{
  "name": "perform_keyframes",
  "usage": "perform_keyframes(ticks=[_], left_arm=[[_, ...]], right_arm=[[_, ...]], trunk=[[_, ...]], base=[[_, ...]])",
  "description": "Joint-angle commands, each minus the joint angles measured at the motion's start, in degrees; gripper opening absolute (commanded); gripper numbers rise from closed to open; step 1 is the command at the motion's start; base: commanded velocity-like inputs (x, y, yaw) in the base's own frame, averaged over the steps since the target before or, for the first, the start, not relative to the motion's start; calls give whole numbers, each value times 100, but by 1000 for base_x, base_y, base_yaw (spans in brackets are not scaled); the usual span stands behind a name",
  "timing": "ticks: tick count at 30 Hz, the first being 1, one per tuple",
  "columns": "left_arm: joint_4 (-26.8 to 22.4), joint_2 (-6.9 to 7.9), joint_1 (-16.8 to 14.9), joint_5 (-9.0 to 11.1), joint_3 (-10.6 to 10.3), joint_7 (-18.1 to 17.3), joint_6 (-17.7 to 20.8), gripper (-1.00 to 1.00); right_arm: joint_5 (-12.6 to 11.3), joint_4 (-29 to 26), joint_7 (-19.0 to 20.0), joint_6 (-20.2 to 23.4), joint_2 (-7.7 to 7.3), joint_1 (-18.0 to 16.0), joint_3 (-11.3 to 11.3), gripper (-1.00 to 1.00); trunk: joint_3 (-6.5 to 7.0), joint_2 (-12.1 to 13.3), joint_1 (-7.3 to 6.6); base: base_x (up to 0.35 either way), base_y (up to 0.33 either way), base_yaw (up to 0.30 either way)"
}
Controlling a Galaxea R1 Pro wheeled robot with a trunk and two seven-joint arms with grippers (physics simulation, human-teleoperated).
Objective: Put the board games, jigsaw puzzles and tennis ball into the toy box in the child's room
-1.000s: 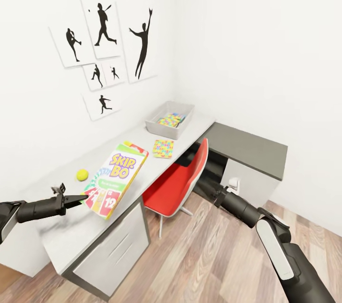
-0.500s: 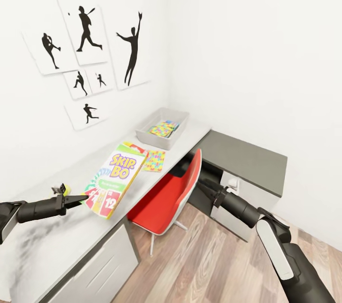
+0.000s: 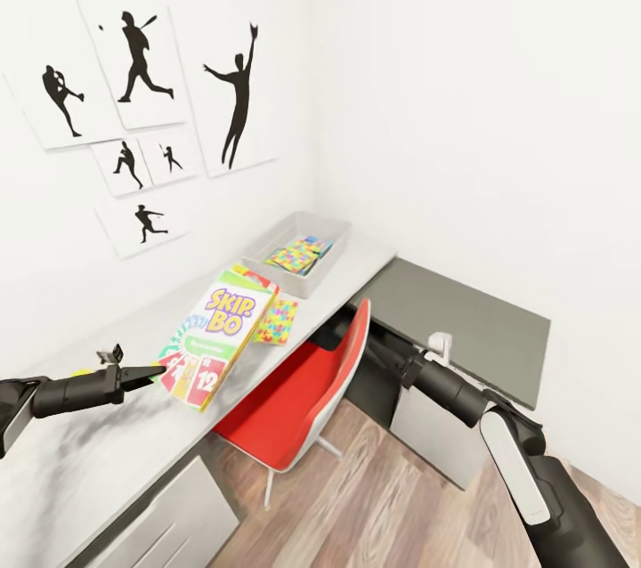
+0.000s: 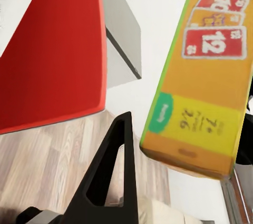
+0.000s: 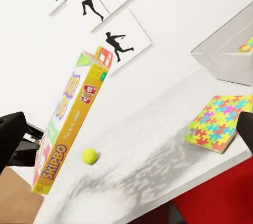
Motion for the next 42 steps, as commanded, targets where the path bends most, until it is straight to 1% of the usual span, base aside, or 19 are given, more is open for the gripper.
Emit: perform_keyframes(ticks=[1,7,19,33,35,42], left_arm=[[-2,0,-7,1,5,-24,53,-100],[-2,-20,-10,1,5,-24,53,-100],[-2,-32,-7,1,4,-24,51,-100],[-2,-32,-8,1,5,-24,53,-100],[-2,-32,-7,1,5,-24,53,-100],[-2,-39,-7,1,1,-24,53,-100]], right_arm=[[-59,-1,-8,48,-5,-3,4,100],[-60,0,0,55,-5,-3,2,100],[-60,-7,7,56,-5,-3,2,100],[-57,-12,17,48,-15,-3,4,100],[-57,-12,21,48,-19,-3,4,100],[-57,-17,20,40,-104,1,12,100]], trunk=[[-5,-11,6],[24,-11,6],[35,-11,6],[119,-11,6],[133,-11,6],[180,-11,6]], base=[[253,-249,206],[253,-249,178],[253,-249,37],[254,-246,217],[280,-130,220],[306,-22,219]])
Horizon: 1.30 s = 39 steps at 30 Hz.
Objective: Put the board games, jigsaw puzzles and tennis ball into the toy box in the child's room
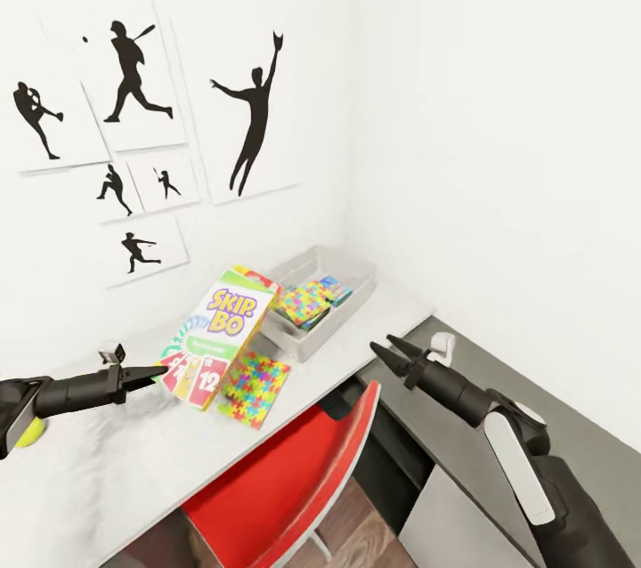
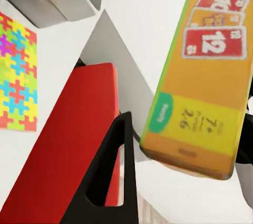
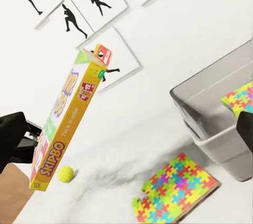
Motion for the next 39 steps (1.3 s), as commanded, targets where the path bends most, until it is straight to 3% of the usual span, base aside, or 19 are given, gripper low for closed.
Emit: perform_keyframes(ticks=[1,25,39], left_arm=[[-1,1,-7,5,3,-22,53,-100],[-1,-13,-8,5,5,-22,45,-100],[-1,-13,-6,5,0,-22,45,-100]], right_arm=[[-60,-1,-8,53,-8,-6,1,100],[-62,6,5,56,-64,-4,-3,100],[-69,6,6,57,-125,-5,-3,100]], trunk=[[-5,-11,6],[155,-11,6],[162,-11,6]], base=[[274,-1,219],[199,-76,218],[160,-7,43]])
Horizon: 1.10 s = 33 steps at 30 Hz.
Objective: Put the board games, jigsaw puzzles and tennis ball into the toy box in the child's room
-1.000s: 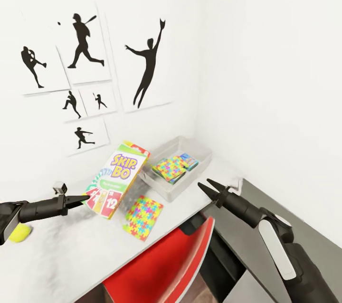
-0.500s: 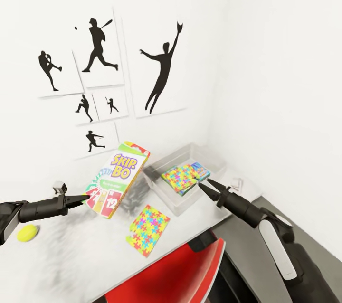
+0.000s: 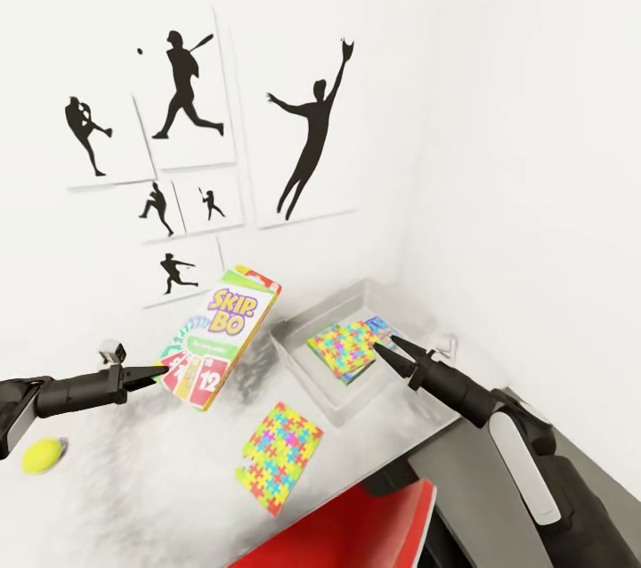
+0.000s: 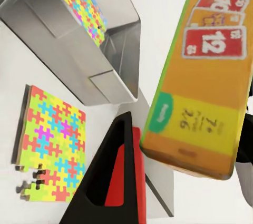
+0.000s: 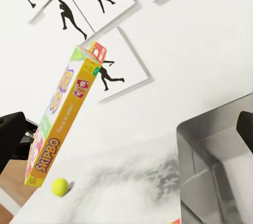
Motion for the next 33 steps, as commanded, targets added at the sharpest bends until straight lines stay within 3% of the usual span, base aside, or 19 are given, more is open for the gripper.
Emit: perform_keyframes(ticks=[1,9,33], left_arm=[[-1,1,-5,1,1,-22,56,-100],[-1,-8,-6,1,-1,-22,53,-100],[-1,-11,-9,-28,4,-22,71,-100]], right_arm=[[-60,-2,-7,50,-4,-5,5,100],[-57,3,-29,50,4,-4,6,100],[-80,9,-16,66,-39,-5,-32,100]], trunk=[[-12,-13,4],[-12,-13,4],[-12,-13,4]], base=[[85,0,52],[129,0,10],[3,0,0]])
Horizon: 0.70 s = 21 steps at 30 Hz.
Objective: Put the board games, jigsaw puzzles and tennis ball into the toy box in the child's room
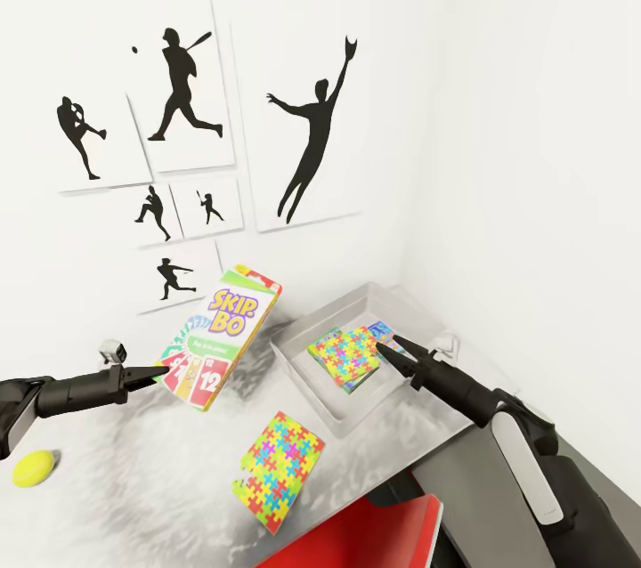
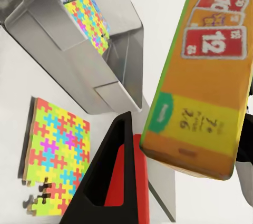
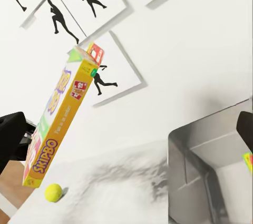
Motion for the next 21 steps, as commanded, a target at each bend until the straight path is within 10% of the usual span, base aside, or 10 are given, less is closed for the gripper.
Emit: perform_keyframes(ticks=[1,6,12,21], left_arm=[[-1,-11,-6,-11,-11,-22,67,-100],[-21,-421,-55,-27,-32,461,227,-100],[-108,-1028,-833,-80,-30,1615,877,-100],[-27,-2479,-1927,-253,-37,4258,1307,-100]], right_arm=[[-63,-2,-7,54,-20,-6,-37,100],[-66,-4,-6,77,-52,-6,-150,100],[-121,-1,17,98,-300,-3,-188,100],[-147,55,906,186,-516,154,-991,100]], trunk=[[-12,-12,4],[-12,-12,4],[-12,-12,4],[-12,-12,4]], base=[[0,0,0],[0,0,0],[0,0,0],[0,0,0]])
